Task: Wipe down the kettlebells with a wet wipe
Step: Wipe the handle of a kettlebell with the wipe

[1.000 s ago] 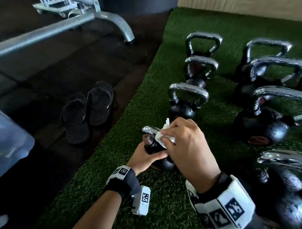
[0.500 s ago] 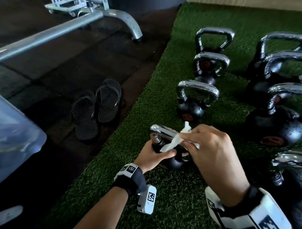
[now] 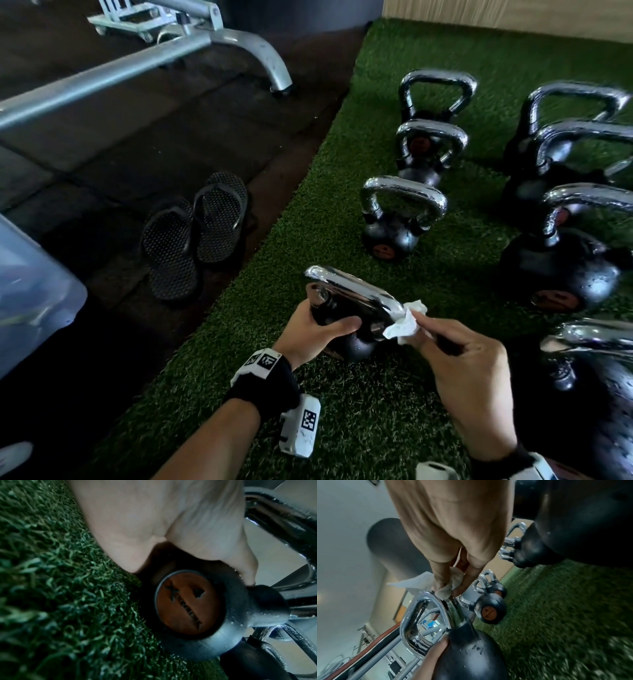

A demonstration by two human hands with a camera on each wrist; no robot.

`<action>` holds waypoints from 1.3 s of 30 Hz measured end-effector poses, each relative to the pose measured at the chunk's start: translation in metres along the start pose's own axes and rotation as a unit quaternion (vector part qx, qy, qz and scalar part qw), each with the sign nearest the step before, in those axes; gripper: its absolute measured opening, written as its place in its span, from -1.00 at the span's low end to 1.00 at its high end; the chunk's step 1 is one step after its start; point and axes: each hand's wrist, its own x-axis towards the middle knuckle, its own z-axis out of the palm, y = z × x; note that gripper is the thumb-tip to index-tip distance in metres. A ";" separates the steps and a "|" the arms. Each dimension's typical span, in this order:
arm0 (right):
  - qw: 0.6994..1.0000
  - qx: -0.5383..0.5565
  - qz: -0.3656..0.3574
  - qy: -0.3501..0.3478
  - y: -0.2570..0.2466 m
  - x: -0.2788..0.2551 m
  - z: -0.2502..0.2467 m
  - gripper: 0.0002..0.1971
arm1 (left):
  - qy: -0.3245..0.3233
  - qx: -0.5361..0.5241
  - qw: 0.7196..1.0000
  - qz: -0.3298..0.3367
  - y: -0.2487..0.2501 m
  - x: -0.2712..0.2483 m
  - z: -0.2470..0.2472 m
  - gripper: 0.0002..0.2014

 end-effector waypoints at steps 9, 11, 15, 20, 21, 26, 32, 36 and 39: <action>0.993 0.074 0.088 0.001 0.029 -0.011 0.020 -0.65 | 0.012 0.007 1.000 0.008 0.007 -0.005 0.000 -0.57; 0.990 0.086 0.111 0.009 0.030 -0.010 0.026 -0.68 | 0.023 0.028 0.999 -0.001 0.008 -0.004 -0.001 -0.60; 0.988 0.056 0.145 -0.019 0.032 -0.013 0.016 -0.75 | 0.055 0.193 0.979 -0.046 0.020 -0.014 -0.003 -0.44; 0.983 0.029 0.155 -0.092 0.026 -0.030 -0.008 -0.69 | 0.164 0.357 0.919 0.005 0.037 -0.058 -0.018 -0.49; 0.984 0.033 0.143 -0.104 0.021 -0.031 -0.010 -0.67 | 0.220 0.319 0.921 0.039 0.040 -0.068 -0.021 -0.57; 0.988 0.018 0.032 -0.151 -0.015 -0.032 -0.007 -0.60 | 0.187 0.118 0.962 0.162 0.071 -0.096 -0.006 -0.80; 0.987 0.091 -0.071 -0.108 -0.063 -0.031 0.008 -0.70 | -0.086 0.082 0.986 0.117 0.099 -0.100 0.021 -0.47; 0.994 0.041 -0.090 -0.048 -0.070 -0.028 0.017 -0.61 | -0.073 0.110 0.977 0.168 0.108 -0.095 0.023 -0.62; 0.995 0.000 -0.093 -0.037 -0.068 -0.022 0.019 -0.58 | -0.034 0.122 0.974 0.191 0.109 -0.092 0.025 -0.67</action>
